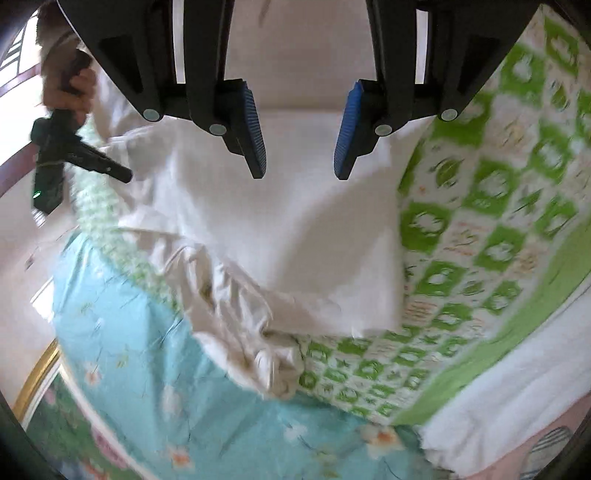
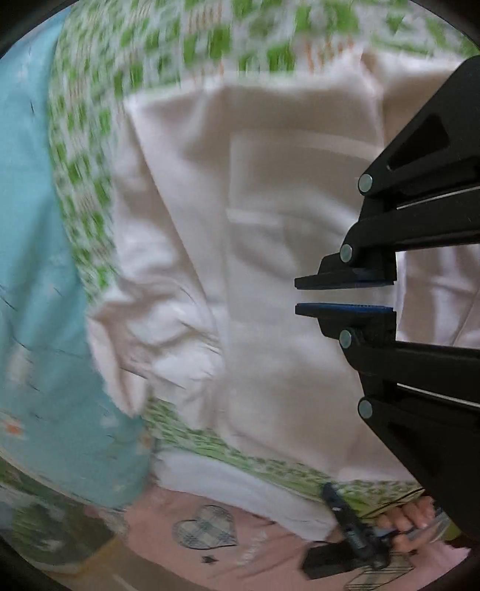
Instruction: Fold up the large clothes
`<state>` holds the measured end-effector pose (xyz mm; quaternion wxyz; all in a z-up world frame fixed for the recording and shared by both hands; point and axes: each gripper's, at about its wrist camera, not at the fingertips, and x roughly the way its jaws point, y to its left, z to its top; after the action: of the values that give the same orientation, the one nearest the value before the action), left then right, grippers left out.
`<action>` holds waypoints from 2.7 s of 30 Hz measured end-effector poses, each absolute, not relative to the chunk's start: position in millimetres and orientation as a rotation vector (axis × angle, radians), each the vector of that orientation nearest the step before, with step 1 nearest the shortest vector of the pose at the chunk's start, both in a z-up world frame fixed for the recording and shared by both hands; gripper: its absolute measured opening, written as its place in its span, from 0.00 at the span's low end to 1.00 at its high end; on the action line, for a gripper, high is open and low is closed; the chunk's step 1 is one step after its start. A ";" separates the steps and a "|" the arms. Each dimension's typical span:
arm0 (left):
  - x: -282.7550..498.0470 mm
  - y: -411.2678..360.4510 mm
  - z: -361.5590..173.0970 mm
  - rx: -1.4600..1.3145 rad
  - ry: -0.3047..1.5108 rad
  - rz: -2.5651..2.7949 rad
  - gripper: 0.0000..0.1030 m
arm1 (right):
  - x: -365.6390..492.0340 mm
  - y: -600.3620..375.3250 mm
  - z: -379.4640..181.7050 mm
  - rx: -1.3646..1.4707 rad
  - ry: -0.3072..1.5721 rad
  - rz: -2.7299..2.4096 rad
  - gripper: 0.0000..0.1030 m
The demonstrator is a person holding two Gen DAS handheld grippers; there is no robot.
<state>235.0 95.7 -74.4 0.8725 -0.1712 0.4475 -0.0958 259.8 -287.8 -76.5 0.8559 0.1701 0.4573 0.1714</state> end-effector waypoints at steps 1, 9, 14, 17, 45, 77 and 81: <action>243.4 92.9 -85.6 -0.351 0.967 -0.191 0.37 | 266.0 -282.6 -83.6 0.350 0.984 0.367 0.07; 250.1 109.8 -112.4 -0.399 1.028 -0.201 0.22 | 280.7 -317.0 -111.7 0.441 1.046 0.298 0.06; 253.9 108.8 -93.2 -0.417 1.017 -0.222 0.36 | 287.9 -316.1 -94.2 0.472 1.001 0.303 0.07; 270.6 107.1 -74.5 -0.448 0.996 -0.262 0.49 | 297.8 -309.4 -81.3 0.508 0.968 0.324 0.20; 594.0 69.7 -54.6 -0.742 0.982 -0.515 0.10 | 566.0 -210.9 -72.9 1.008 0.943 0.516 0.02; 289.2 70.4 -96.6 -0.708 1.001 -0.616 0.72 | 277.9 -314.4 -112.8 0.803 1.012 0.569 0.07; 310.3 60.3 -106.6 -0.672 1.050 -0.603 0.69 | 281.9 -306.3 -116.7 0.798 1.015 0.563 0.32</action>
<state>310.3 60.3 -106.6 0.7698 -0.3096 0.4840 -0.2780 281.9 -306.3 -116.7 0.7620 0.3668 0.4667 0.2587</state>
